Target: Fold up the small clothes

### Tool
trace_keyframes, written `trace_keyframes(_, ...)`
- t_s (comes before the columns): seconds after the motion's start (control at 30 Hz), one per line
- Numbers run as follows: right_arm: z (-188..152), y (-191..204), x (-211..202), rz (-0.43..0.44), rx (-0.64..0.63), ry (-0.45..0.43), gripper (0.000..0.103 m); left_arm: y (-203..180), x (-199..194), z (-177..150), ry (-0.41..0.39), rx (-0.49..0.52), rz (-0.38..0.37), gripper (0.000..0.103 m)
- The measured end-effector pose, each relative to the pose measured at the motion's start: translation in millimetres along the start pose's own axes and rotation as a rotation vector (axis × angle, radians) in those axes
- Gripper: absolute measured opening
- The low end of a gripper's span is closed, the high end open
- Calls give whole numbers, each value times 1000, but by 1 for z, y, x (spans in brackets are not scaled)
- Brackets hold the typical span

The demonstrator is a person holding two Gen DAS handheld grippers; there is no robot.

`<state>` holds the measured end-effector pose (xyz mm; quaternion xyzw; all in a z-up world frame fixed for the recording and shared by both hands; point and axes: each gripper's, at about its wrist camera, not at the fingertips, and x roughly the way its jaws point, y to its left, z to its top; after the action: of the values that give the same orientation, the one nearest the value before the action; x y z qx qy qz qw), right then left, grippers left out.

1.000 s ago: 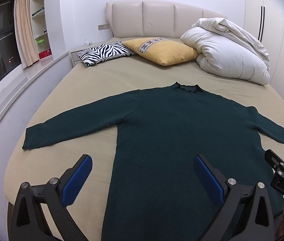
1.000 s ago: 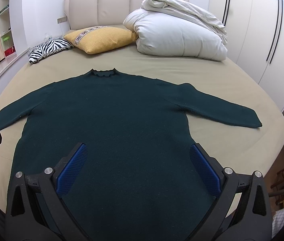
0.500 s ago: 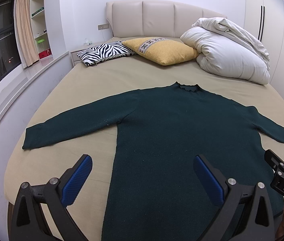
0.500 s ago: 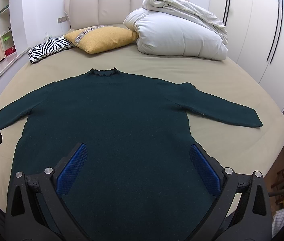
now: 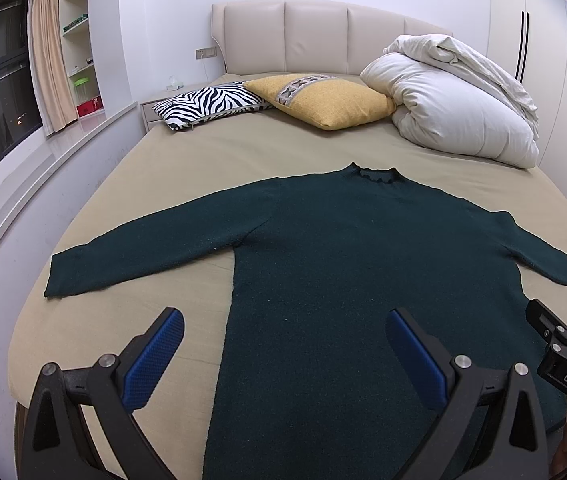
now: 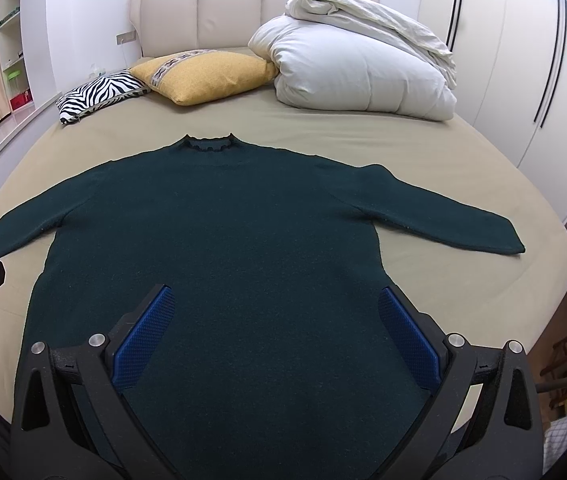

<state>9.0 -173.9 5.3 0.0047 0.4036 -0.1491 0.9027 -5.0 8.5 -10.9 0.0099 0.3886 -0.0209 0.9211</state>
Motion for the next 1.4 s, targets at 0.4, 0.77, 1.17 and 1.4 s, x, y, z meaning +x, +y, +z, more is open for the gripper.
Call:
trace_keyframes(0.4,0,2,1,1,-2,1,103,0,0,0,2,0,-1,103)
trace_keyframes(0.77,1,3,1,0,-2,3,103,2,1,-2,4,0,-2,103)
trace_keyframes(1.17,1,3,2,2,-2,7,103,2,1,-3,6,0,-2,103)
trace_keyframes(1.4,-8,5,3,6,1,13,103,4,6,-9,14,1,-1,103)
